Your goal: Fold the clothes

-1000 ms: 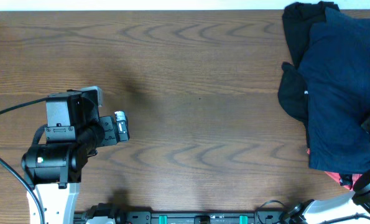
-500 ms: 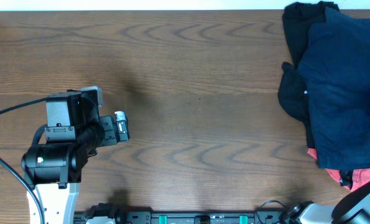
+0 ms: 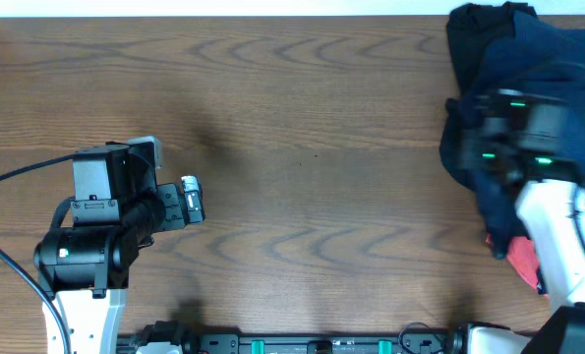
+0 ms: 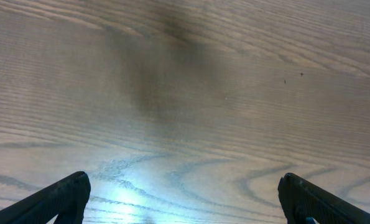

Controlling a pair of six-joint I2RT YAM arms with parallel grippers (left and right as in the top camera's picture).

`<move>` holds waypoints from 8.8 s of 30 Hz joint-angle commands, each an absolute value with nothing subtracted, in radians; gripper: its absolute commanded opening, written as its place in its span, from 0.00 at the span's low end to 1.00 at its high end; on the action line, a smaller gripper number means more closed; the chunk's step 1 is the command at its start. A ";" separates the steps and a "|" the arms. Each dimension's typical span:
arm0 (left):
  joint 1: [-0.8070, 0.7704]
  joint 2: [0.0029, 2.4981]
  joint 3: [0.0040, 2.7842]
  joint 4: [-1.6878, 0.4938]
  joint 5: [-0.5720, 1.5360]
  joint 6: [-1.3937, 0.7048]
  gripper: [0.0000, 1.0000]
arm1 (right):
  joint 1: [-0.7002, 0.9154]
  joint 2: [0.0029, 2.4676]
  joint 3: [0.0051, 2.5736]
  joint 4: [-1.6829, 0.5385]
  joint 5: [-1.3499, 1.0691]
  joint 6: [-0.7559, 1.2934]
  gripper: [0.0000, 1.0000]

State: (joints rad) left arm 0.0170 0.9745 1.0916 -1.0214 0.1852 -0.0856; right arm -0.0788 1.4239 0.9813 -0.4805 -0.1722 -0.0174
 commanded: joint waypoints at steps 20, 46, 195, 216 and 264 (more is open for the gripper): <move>0.016 0.973 1.110 -0.982 0.236 -0.114 0.98 | 0.203 1.419 0.997 -0.307 -0.027 0.033 0.99; -0.288 1.668 1.087 -0.688 0.666 -0.277 0.68 | -0.163 1.202 0.997 -0.611 0.098 0.040 0.96; -0.568 1.954 1.185 -0.420 0.345 -0.363 0.06 | -0.119 1.185 0.994 -1.061 0.221 0.462 0.01; 0.049 1.895 1.673 -1.016 0.689 -0.176 0.65 | -0.117 1.185 0.994 -1.093 -0.372 0.263 0.39; -0.009 1.894 1.368 -0.884 0.350 -0.345 0.06 | -0.119 1.185 0.994 -0.871 -0.143 0.253 0.45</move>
State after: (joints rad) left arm -0.1284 1.9011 1.2194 -0.8906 0.4252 -0.3847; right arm -0.1131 1.2011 0.9829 -0.8799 -0.1444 0.2680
